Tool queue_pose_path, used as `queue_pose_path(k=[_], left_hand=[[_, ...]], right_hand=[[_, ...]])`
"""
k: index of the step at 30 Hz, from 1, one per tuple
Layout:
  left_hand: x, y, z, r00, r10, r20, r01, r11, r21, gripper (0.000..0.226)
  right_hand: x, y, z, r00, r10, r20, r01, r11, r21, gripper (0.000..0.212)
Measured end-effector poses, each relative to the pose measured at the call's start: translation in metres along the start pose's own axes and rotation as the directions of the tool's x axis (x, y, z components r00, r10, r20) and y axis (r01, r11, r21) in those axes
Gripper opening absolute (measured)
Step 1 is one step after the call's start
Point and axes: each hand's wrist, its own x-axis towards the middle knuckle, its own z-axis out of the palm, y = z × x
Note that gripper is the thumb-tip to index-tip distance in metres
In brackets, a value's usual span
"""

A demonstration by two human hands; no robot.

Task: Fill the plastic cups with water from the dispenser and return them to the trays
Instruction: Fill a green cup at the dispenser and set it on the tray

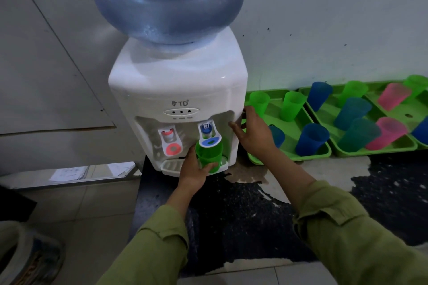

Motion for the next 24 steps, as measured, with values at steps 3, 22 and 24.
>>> queue_pose_path(k=[3,22,24], left_hand=[[-0.001,0.002,0.000,1.000,-0.006,0.000,0.006,1.000,0.011,0.079],[-0.001,0.006,-0.003,1.000,0.024,0.012,-0.026,0.994,0.102,0.078],[-0.002,0.006,-0.002,1.000,0.020,0.002,-0.020,0.995,0.102,0.078]], right_hand=[[-0.001,-0.003,0.001,0.999,0.040,0.012,-0.040,0.999,0.022,0.044],[-0.007,-0.047,-0.026,0.947,0.222,0.232,-0.229,0.973,0.003,0.057],[-0.010,-0.052,-0.022,0.912,0.231,0.338,-0.270,0.960,0.071,0.055]])
